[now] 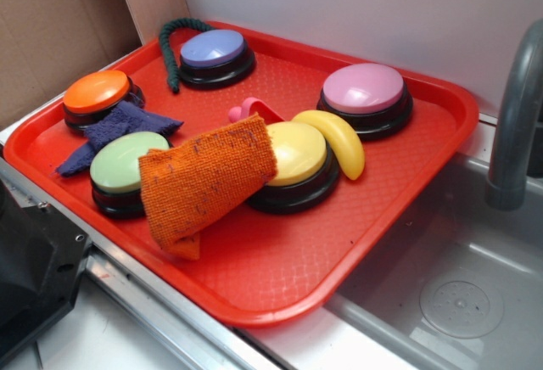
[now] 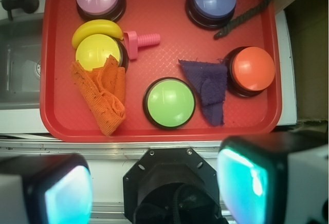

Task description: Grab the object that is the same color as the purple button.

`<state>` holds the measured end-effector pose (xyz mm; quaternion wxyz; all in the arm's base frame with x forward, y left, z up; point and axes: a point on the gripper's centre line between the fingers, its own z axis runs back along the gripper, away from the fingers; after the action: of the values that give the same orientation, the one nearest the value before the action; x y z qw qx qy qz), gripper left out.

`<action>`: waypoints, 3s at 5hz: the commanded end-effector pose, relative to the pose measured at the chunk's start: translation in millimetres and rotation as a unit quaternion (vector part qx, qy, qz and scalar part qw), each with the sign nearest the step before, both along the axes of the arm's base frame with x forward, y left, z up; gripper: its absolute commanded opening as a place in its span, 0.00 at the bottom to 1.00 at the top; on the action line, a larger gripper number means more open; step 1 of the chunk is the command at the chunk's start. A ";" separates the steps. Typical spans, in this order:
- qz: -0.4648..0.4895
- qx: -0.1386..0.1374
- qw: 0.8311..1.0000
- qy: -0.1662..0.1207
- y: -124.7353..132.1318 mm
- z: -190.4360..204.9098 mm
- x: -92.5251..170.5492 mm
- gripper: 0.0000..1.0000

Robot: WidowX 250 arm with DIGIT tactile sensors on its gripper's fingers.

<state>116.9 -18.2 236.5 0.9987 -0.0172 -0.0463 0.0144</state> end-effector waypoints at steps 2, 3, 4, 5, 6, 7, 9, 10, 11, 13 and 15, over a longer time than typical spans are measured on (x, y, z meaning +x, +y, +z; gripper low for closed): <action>0.066 0.001 0.998 0.001 10.2 -9.6 7.3 1.00; 0.117 -0.013 0.993 0.007 19.9 -27.9 16.1 1.00; 0.177 -0.026 0.983 0.025 32.3 -50.4 28.3 1.00; 0.258 -0.012 0.966 0.017 46.8 -81.1 35.0 1.00; 0.304 -0.001 0.952 0.024 61.4 -106.8 42.3 1.00; 0.358 0.014 0.934 -0.002 72.1 -129.4 46.5 1.00; 0.400 0.013 0.916 0.005 102.5 -170.7 57.0 1.00; 0.417 0.019 0.909 -0.007 112.2 -184.7 58.7 1.00; 0.414 -0.006 0.910 0.010 114.8 -200.9 57.0 1.00; 0.403 -0.029 0.915 0.024 120.5 -217.7 52.0 1.00; 0.390 -0.025 0.920 0.012 114.1 -219.6 54.5 0.32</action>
<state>175.3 92.7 16.7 0.9129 -0.0269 -0.0337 0.4058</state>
